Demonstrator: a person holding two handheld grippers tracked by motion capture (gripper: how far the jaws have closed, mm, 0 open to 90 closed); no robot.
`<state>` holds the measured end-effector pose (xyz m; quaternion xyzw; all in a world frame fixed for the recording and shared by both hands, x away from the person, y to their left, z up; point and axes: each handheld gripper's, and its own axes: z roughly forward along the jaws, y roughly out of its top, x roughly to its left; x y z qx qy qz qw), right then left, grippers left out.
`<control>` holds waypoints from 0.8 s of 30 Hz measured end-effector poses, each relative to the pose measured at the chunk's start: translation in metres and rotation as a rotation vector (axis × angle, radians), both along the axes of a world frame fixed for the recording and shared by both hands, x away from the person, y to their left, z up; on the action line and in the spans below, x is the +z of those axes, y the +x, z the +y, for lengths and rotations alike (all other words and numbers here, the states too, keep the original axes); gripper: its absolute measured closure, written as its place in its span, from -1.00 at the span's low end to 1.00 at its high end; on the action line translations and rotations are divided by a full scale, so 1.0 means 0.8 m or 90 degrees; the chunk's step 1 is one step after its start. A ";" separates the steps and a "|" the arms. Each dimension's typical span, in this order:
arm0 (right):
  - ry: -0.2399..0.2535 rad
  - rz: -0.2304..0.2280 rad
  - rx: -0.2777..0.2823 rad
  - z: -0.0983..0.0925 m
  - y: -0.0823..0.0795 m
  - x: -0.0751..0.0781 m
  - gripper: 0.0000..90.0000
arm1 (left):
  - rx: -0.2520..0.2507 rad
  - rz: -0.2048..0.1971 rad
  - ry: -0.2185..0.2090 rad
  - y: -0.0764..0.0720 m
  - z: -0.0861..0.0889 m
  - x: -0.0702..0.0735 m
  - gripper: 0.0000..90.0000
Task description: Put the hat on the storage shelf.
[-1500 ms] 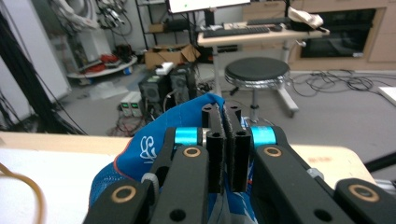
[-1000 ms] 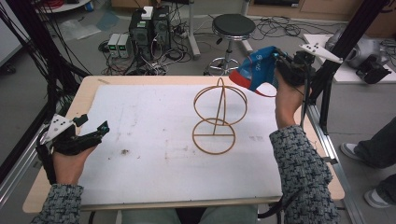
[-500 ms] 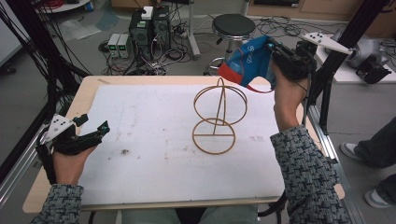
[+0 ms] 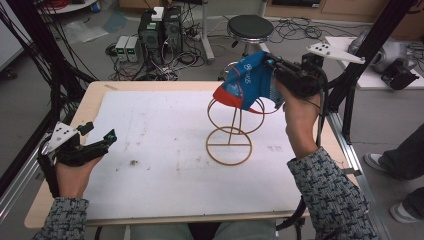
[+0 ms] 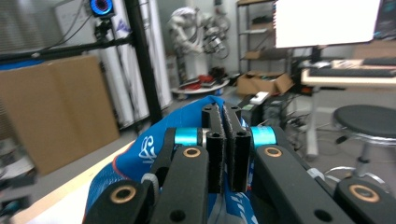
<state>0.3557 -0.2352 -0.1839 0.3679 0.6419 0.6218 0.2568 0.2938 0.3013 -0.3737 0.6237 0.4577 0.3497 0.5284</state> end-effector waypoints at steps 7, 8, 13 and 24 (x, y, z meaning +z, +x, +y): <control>-0.024 0.039 0.052 0.016 -0.012 -0.014 0.97 | 0.002 -0.001 0.000 -0.001 0.002 0.001 -0.58; -0.029 0.046 0.059 0.019 -0.014 -0.017 0.97 | 0.002 -0.001 0.000 -0.001 0.002 0.001 -0.58; -0.051 0.060 0.075 0.027 -0.018 -0.030 0.97 | 0.000 0.000 0.001 -0.001 0.001 0.000 -0.58; -0.057 0.098 0.098 0.033 -0.014 -0.059 0.97 | -0.001 0.003 0.002 0.000 0.000 -0.001 -0.58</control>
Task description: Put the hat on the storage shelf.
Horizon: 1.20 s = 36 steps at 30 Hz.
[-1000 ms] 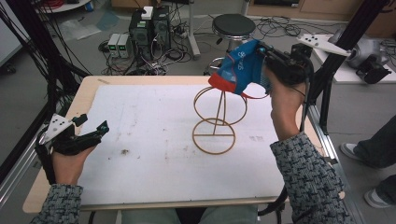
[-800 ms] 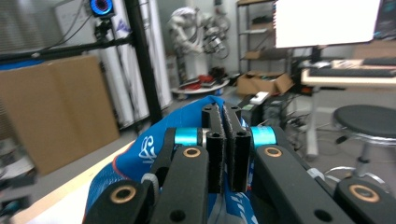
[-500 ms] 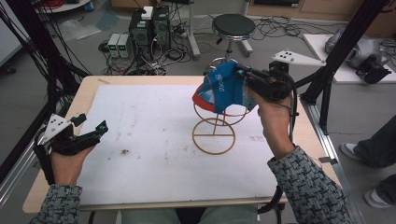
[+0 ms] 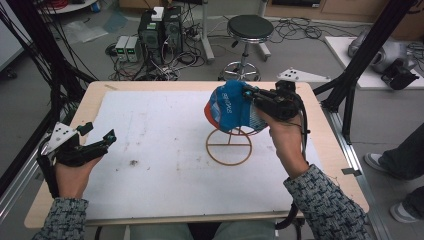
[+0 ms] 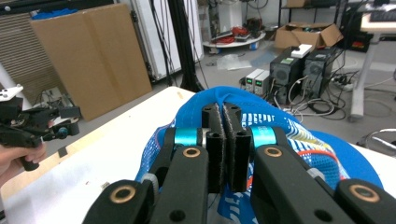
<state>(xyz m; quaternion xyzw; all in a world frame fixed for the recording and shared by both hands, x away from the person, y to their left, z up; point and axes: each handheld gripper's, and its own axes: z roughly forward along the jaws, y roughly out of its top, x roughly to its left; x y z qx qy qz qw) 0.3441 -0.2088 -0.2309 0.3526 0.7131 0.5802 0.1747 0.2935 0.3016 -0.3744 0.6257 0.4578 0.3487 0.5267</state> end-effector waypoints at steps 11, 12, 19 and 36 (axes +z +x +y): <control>0.036 0.010 0.012 -0.004 -0.002 -0.003 0.97 | 0.000 0.002 0.000 0.001 -0.001 -0.002 -0.58; 0.034 0.012 0.014 -0.002 -0.001 -0.005 0.97 | 0.001 0.004 -0.001 0.002 -0.001 -0.003 -0.58; 0.004 -0.001 0.006 0.006 0.000 -0.019 0.96 | 0.000 0.005 0.000 0.002 0.000 -0.005 -0.58; -0.018 -0.038 -0.015 0.002 -0.008 -0.031 0.47 | -0.002 0.004 0.000 0.001 -0.003 -0.004 -0.58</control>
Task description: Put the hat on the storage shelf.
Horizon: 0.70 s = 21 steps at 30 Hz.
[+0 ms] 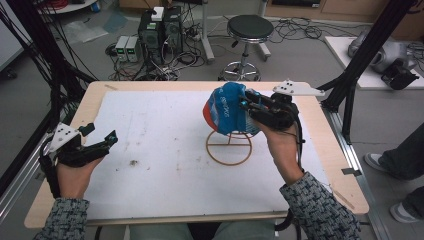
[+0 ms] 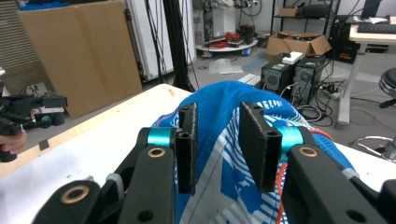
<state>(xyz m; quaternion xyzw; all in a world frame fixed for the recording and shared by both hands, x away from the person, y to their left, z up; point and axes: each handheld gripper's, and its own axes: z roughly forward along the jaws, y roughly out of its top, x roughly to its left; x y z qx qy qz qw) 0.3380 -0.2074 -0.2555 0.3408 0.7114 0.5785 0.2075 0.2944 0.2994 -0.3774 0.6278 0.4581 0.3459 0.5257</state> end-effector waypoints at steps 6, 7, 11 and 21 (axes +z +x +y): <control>0.016 -0.011 -0.010 -0.006 -0.001 -0.001 0.21 | 0.001 0.000 0.000 0.000 0.000 0.000 -0.58; 0.020 -0.014 -0.011 -0.008 -0.001 -0.001 0.14 | 0.000 0.000 0.000 0.000 0.000 0.000 -0.58; 0.049 -0.030 -0.042 -0.020 -0.005 0.002 -0.15 | 0.000 -0.001 0.001 -0.001 0.001 0.000 -0.58; 0.087 -0.047 -0.154 -0.095 -0.017 -0.022 -0.27 | 0.004 0.000 0.001 -0.001 0.003 -0.001 -0.58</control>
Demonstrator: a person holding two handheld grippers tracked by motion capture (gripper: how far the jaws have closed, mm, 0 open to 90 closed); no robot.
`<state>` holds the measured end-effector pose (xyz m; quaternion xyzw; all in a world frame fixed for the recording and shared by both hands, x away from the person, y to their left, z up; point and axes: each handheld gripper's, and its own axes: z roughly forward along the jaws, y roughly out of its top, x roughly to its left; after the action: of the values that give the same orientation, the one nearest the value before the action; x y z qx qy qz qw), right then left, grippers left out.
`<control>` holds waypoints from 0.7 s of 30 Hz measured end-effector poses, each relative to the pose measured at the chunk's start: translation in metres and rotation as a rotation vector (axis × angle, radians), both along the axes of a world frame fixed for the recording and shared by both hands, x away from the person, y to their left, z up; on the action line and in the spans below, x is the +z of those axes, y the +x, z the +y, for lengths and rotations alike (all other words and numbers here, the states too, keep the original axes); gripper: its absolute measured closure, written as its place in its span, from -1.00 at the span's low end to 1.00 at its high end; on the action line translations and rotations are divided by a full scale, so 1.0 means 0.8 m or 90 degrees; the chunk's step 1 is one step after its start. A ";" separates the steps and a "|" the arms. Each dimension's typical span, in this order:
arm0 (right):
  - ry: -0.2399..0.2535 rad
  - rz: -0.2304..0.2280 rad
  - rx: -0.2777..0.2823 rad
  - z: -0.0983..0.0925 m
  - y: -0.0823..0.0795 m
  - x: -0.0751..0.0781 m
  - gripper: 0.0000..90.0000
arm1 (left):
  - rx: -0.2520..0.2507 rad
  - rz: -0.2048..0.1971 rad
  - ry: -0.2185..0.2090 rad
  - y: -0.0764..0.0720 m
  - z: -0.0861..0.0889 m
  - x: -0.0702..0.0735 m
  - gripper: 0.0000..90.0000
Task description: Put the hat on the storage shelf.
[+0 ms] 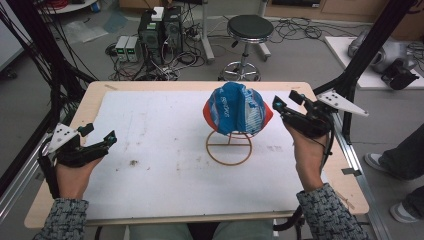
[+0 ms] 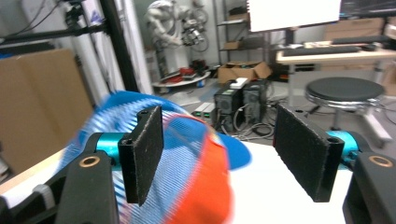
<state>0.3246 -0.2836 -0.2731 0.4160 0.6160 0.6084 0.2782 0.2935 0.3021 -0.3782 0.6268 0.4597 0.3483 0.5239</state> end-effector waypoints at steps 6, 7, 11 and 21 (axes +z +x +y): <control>-0.024 0.009 -0.078 -0.040 -0.004 -0.031 -0.38 | 0.007 0.001 0.001 0.001 0.000 -0.002 -0.58; -0.029 0.008 -0.088 -0.044 -0.004 -0.035 -0.41 | 0.009 0.000 0.002 0.001 0.000 -0.003 -0.58; -0.053 0.007 -0.125 -0.055 -0.005 -0.055 -0.55 | 0.009 0.001 0.009 0.004 -0.003 -0.006 -0.58; -0.079 0.034 -0.189 -0.065 -0.008 -0.111 -0.74 | 0.010 0.008 0.015 0.009 -0.007 -0.014 -0.58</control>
<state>0.3181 -0.3359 -0.3620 0.5008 0.5911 0.5101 0.3737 0.3007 0.2963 -0.3898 0.6313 0.4637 0.3544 0.5107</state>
